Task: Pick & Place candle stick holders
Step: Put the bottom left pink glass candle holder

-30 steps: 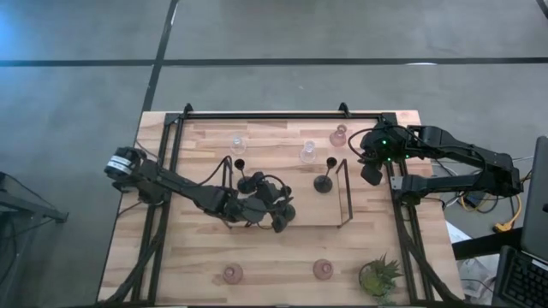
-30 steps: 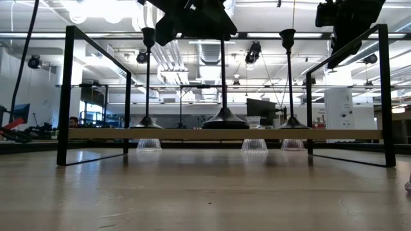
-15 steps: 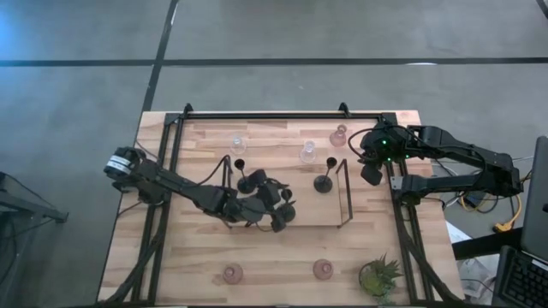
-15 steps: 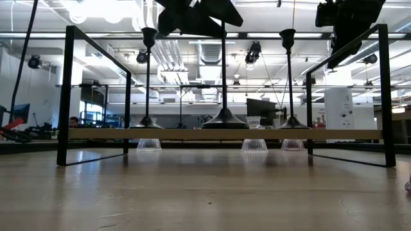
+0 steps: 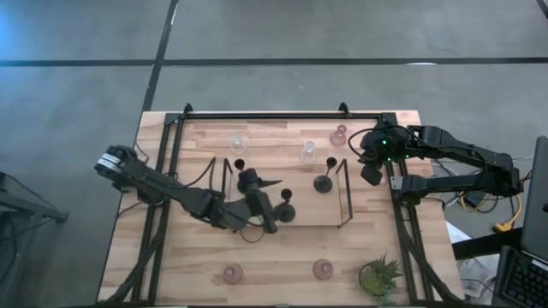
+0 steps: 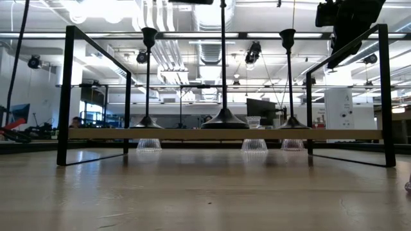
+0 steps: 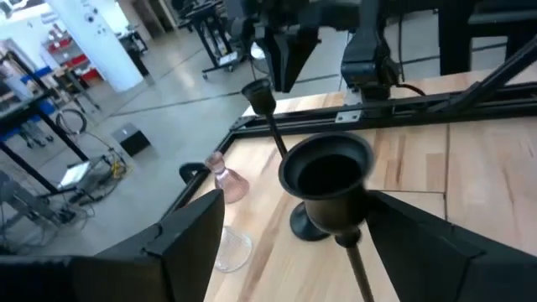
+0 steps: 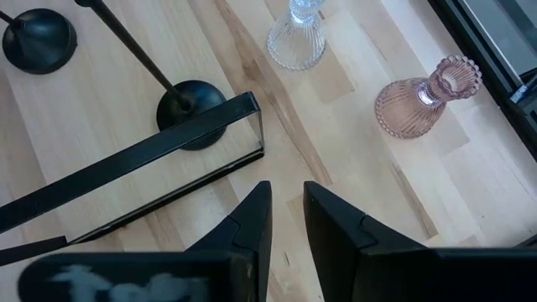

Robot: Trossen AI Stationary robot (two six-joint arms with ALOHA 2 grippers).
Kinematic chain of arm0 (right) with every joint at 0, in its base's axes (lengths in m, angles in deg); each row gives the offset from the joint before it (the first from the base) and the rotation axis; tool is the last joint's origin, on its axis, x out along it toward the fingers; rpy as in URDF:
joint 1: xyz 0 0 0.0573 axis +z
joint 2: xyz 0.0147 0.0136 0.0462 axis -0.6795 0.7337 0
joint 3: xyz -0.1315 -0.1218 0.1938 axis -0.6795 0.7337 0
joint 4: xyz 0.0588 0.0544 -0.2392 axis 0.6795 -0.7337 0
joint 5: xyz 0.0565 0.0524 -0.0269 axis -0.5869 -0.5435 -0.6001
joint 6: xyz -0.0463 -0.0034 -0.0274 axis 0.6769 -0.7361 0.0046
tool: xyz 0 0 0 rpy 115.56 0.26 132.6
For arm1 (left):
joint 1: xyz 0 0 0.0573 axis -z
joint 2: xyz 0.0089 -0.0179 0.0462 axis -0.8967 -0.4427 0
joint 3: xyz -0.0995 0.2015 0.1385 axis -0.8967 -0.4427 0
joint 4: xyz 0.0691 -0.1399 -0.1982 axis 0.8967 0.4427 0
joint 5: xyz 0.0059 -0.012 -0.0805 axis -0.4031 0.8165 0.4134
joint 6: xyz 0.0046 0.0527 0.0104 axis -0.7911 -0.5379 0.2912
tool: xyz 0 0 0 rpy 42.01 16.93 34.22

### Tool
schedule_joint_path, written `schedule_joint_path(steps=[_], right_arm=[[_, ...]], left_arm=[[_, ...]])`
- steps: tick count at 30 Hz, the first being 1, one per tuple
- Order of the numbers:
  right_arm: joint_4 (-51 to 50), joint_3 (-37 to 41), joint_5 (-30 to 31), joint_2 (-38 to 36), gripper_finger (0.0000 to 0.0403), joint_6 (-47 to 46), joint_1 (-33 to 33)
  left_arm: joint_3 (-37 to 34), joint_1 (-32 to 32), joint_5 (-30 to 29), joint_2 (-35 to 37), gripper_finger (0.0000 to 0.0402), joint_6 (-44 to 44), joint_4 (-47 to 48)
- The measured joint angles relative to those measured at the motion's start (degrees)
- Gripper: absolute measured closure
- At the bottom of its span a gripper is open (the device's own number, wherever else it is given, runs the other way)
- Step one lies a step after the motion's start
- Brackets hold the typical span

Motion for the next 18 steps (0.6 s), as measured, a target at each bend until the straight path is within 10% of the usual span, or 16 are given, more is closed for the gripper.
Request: schedule_joint_path(steps=[18], right_arm=[[0.0,0.0,0.0,0.0,0.0339,0.0,0.0]], left_arm=[[-0.3,11.3,-1.0,13.5,0.0123,10.9,26.8]])
